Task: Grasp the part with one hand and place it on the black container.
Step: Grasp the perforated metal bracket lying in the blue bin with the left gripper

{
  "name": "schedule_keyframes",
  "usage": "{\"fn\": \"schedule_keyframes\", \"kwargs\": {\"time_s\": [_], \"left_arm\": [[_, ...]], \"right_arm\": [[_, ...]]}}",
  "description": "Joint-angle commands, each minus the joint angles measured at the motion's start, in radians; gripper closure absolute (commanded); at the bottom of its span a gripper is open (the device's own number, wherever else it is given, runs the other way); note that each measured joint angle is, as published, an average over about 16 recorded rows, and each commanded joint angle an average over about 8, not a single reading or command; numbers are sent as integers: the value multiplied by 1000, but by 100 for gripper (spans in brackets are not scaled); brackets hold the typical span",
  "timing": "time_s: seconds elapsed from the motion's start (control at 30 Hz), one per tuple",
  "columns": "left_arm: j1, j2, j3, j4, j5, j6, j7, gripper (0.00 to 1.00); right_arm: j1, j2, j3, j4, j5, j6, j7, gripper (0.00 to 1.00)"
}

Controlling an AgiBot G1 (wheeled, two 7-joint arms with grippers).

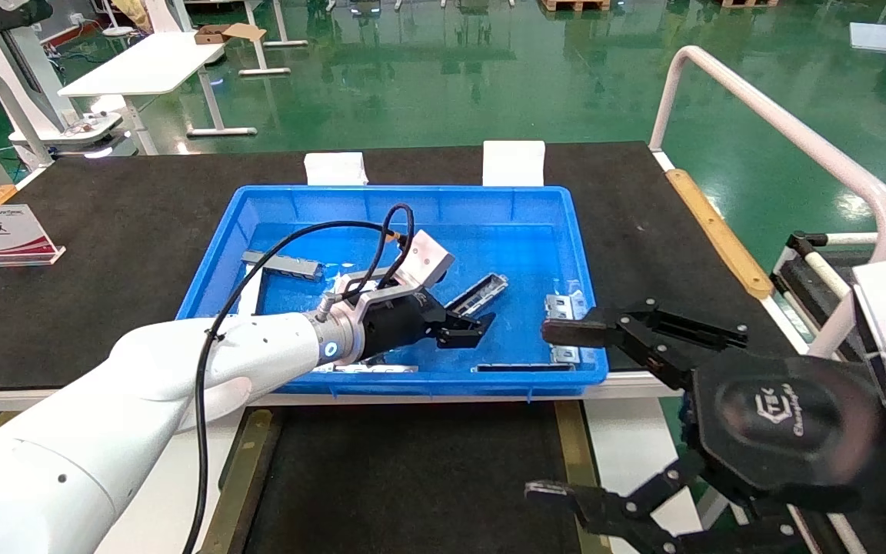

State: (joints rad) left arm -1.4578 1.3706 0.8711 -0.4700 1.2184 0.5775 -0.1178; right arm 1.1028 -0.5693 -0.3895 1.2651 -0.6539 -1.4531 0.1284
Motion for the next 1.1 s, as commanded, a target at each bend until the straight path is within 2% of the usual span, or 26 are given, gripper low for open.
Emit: {"fn": "schedule_keyframes", "kwargs": {"time_s": [0.03,0.33,0.63,0.9,1.1], "left_arm": [[1,0,30,-3,-17,-20,-12,100],[-8,-3,116,10,-95,-54,-27,100],[-17,-6,165,39,-164,-60,-13,100],[-23,-7,190,58,-222,-57,13,100],[-51,-16,172,59,-290,-21,49,100]], "right_arm": [[0,0,0,0,0,0,0,100],[0,0,0,0,0,0,0,100],[0,0,0,0,0,0,0,100],[0,0,0,0,0,0,0,100],[0,0,0,0,0,0,0,100]]}}
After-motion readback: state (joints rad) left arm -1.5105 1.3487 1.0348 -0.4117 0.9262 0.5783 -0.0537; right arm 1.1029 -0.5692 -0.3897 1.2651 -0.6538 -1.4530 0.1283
